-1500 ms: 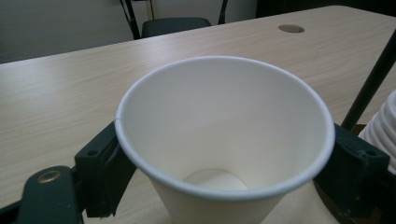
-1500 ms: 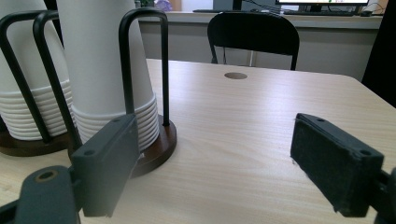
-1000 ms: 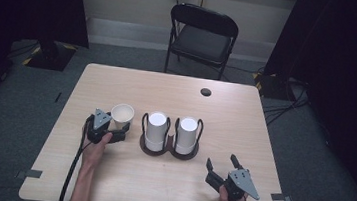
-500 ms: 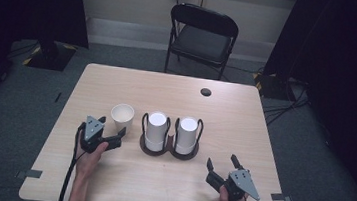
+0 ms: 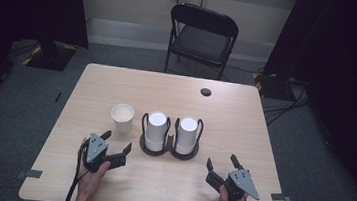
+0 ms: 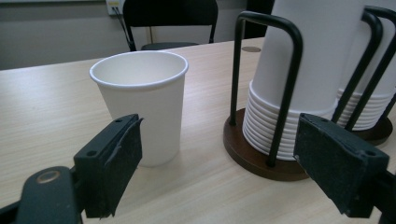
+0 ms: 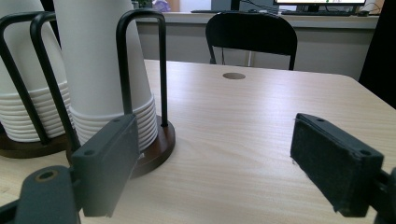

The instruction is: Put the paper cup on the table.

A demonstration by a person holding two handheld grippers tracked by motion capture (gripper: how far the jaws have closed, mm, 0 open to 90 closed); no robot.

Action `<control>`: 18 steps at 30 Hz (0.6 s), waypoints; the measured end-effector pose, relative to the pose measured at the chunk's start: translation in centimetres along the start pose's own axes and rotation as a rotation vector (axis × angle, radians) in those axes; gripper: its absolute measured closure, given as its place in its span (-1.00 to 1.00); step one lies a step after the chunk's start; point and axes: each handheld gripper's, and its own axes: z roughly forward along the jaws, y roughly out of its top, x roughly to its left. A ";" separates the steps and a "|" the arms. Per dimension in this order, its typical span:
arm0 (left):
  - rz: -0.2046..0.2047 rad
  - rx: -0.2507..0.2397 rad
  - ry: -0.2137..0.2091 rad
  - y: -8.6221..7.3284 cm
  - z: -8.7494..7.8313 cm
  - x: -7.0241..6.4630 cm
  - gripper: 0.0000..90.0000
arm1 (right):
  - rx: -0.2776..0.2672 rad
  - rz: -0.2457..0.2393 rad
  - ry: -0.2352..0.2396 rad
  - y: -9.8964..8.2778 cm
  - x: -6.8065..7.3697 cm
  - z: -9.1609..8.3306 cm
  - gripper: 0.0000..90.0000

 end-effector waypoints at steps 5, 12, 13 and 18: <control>0.015 -0.016 0.025 -0.2 -1.1 -2.1 -0.65 | 0.005 -0.001 0.000 0.0 0.0 0.0 -0.67; 0.041 -0.017 -0.003 -1.2 -0.9 -3.8 -0.65 | 0.009 0.002 0.005 0.0 0.0 0.1 -0.65; 0.041 -0.018 0.000 -1.4 -0.8 -4.1 -0.65 | 0.014 0.001 0.011 0.0 -0.1 0.1 -0.65; 0.063 -0.016 -0.006 -1.4 -0.4 -5.2 -0.65 | 0.042 -0.004 0.031 0.1 -0.1 0.3 -0.65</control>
